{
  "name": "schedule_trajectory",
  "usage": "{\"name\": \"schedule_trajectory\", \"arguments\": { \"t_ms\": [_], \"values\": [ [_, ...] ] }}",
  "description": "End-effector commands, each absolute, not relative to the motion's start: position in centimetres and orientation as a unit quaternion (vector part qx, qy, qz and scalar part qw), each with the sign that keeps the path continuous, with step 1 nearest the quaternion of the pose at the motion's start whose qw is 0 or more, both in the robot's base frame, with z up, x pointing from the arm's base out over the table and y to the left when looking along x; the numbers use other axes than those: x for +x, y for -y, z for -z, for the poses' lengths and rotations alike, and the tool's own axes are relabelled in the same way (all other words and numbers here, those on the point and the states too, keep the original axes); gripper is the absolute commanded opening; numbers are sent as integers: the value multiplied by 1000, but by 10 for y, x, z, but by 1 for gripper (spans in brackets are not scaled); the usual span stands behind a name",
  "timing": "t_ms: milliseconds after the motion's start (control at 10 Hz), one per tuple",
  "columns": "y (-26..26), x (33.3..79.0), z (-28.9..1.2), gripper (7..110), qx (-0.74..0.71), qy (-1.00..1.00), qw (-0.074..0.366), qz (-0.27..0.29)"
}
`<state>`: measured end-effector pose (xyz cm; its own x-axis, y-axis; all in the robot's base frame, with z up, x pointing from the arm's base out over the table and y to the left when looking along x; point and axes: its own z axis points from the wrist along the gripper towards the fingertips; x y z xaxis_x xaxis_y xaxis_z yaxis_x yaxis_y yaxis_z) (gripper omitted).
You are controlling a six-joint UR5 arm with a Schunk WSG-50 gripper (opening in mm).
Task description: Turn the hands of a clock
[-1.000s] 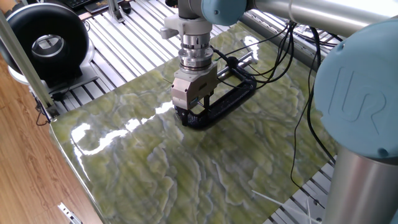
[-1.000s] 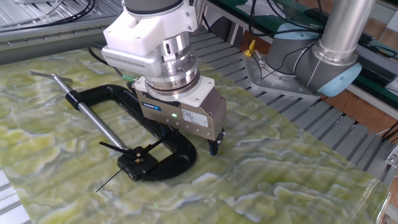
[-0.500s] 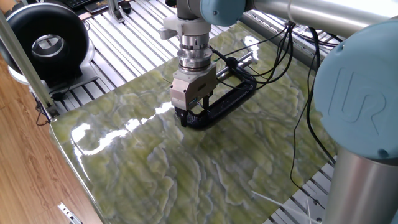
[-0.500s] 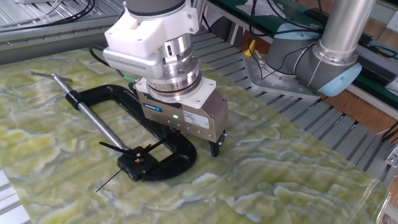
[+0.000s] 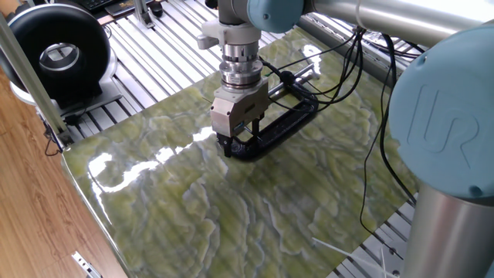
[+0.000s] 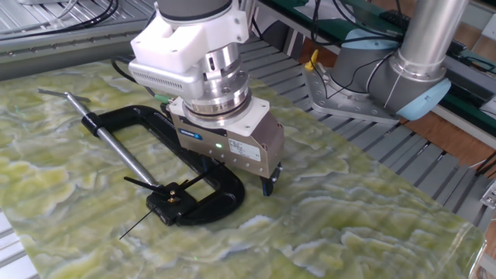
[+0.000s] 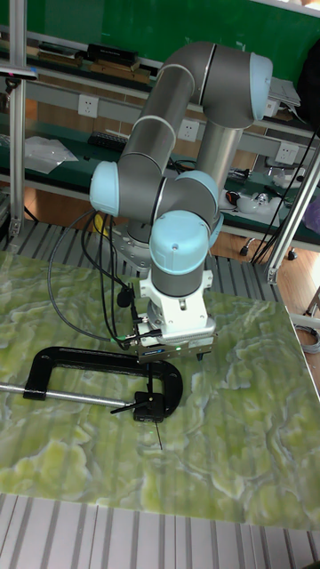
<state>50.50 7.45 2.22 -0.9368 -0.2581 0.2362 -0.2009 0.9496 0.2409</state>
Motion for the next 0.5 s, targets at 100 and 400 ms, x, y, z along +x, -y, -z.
{"name": "schedule_trajectory", "arguments": {
  "t_ms": [100, 400],
  "values": [
    [-81, 507, -24, 22, 110, 978, 132, 116],
    [-85, 508, -25, 22, 108, 978, 132, 117]
  ]
}}
